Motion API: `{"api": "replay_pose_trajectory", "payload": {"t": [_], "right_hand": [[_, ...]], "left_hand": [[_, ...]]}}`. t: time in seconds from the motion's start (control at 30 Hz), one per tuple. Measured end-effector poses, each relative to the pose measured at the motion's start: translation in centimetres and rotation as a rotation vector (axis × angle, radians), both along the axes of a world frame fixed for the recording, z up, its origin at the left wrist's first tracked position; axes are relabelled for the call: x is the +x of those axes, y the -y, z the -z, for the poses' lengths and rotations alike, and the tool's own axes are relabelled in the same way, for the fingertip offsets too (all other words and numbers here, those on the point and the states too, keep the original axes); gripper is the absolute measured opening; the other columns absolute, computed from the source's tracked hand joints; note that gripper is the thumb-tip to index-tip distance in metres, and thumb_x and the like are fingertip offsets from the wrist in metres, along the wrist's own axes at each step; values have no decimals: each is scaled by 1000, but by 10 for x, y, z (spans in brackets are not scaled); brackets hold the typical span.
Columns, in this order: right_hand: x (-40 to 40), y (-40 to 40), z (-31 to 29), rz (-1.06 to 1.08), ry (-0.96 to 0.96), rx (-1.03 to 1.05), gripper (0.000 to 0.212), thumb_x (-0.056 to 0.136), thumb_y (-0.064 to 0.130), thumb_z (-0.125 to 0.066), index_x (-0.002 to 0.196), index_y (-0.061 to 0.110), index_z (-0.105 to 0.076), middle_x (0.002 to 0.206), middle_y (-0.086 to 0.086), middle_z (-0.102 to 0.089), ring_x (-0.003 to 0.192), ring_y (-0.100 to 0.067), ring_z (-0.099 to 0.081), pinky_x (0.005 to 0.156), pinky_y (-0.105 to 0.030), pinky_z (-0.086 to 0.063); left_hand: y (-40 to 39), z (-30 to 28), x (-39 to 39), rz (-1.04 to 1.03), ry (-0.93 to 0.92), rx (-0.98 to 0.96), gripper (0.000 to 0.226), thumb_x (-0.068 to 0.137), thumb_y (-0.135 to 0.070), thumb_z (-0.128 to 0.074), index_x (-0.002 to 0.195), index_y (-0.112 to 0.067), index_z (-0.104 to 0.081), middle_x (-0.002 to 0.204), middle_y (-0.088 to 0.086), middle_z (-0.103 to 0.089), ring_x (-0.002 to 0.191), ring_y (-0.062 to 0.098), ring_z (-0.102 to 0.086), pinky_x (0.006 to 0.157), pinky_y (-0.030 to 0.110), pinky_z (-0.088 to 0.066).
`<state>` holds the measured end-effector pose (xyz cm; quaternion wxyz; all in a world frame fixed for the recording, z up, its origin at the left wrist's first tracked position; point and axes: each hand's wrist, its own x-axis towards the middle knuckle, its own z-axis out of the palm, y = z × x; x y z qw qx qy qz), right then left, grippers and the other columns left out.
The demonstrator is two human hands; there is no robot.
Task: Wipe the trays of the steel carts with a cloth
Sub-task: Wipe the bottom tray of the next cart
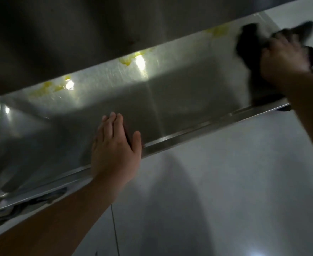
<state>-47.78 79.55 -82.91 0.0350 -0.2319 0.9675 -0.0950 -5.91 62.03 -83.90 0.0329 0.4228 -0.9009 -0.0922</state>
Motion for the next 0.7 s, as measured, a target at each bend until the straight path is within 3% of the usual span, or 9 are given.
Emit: {"api": "replay_pose_trajectory", "payload": {"t": [0.07, 0.17, 0.27, 0.4, 0.47, 0.53, 0.63, 0.7], "right_hand": [[2, -13, 2, 175, 61, -8, 64, 100, 47, -24, 160, 25, -29, 174, 4, -15, 162, -27, -4, 127, -59, -7], [34, 29, -4, 252, 135, -32, 69, 97, 42, -27, 164, 24, -25, 176, 2, -8, 162, -29, 1, 126, -60, -3], [102, 91, -2, 29, 117, -51, 62, 102, 41, -32, 161, 23, -32, 174, 0, -16, 161, -28, -7, 126, -57, -9], [231, 176, -1, -394, 84, -79, 57, 104, 43, -35, 160, 34, -34, 173, 8, -19, 161, -21, -7, 127, -51, -8], [269, 203, -4, -665, 143, -57, 55, 107, 44, -31, 162, 38, -31, 174, 12, -15, 161, -18, -3, 128, -50, -4], [278, 214, -7, -831, 187, -16, 54, 108, 45, -29, 163, 40, -29, 174, 17, -12, 161, -14, 0, 129, -49, -1], [266, 205, -7, -826, 165, 0, 52, 110, 45, -32, 162, 40, -31, 173, 18, -15, 161, -12, -5, 129, -49, -5], [249, 187, -6, -634, 97, -49, 51, 110, 43, -34, 160, 36, -35, 172, 13, -21, 160, -16, -11, 128, -52, -10]], "left_hand": [[-1, 0, 0, -4, 1, -9, 75, 102, -57, -29, 161, -10, -35, 170, 11, -30, 159, 29, -21, 127, 48, -25], [-2, 0, -2, -4, 7, -8, 76, 102, -57, -29, 161, -9, -34, 171, 11, -29, 160, 28, -20, 128, 48, -24], [-2, 1, -3, -3, 0, -4, 76, 103, -56, -29, 162, -8, -33, 171, 11, -28, 160, 28, -19, 129, 45, -21], [-2, -4, -3, 20, 25, 56, 73, 108, -52, -27, 166, -8, -25, 174, 11, -20, 162, 26, -11, 131, 40, -11], [3, -8, -2, 77, 31, 103, 68, 109, -47, -30, 165, -9, -25, 173, 12, -21, 161, 28, -14, 130, 44, -15], [14, -16, 14, 134, 44, 98, 60, 109, -43, -34, 160, -11, -35, 167, 13, -33, 154, 30, -30, 126, 47, -26], [36, -25, 67, 195, 89, -58, 45, 106, -40, -47, 142, -12, -55, 147, 13, -53, 130, 34, -54, 112, 47, -38], [60, -27, 114, 135, 99, -87, 42, 105, -38, -53, 138, -13, -56, 145, 13, -53, 124, 37, -57, 106, 50, -42]]}}
